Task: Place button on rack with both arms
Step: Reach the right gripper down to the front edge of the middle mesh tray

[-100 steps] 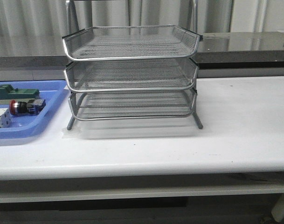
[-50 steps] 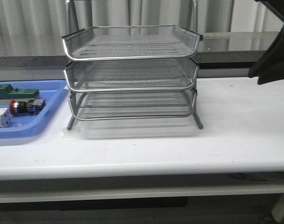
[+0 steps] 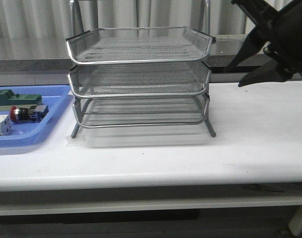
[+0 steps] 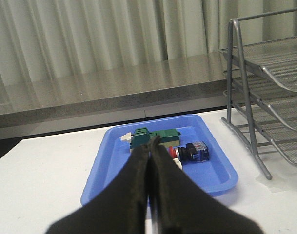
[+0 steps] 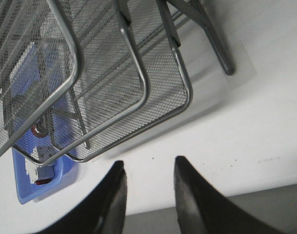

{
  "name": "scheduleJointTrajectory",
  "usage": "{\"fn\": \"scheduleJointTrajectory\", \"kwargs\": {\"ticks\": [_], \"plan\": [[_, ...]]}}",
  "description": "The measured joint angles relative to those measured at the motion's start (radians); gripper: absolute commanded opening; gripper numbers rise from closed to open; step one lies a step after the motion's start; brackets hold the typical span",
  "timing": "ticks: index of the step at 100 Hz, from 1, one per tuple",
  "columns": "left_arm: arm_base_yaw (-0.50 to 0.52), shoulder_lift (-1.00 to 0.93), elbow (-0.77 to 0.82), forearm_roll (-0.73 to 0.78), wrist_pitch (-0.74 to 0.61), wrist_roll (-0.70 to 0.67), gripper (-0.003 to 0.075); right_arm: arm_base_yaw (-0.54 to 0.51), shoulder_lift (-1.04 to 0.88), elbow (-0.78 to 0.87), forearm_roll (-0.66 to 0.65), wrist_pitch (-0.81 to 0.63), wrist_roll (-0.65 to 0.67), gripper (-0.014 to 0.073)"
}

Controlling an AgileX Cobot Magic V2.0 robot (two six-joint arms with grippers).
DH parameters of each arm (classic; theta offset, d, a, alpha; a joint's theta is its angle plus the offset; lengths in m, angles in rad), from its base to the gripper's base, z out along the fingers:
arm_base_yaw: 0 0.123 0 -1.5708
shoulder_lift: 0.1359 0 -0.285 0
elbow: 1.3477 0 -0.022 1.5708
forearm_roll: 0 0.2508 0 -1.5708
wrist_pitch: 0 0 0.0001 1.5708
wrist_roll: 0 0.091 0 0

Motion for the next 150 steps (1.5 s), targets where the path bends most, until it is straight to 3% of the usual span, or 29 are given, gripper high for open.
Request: {"fn": "scheduleJointTrajectory", "kwargs": {"ticks": [73, 134, 150], "plan": [[0.000, 0.000, 0.000, 0.000, 0.000, 0.000, -0.0021, 0.029, 0.322, -0.242, 0.065, 0.060, -0.021, 0.0271], [0.000, 0.000, 0.000, 0.000, 0.000, 0.000, -0.0021, 0.029, 0.351, -0.262, 0.278, 0.046, -0.278, 0.0262], [0.000, 0.000, 0.000, 0.000, 0.000, 0.000, -0.0021, 0.029, 0.355, -0.262, 0.287, 0.045, -0.284, 0.0118]]}}
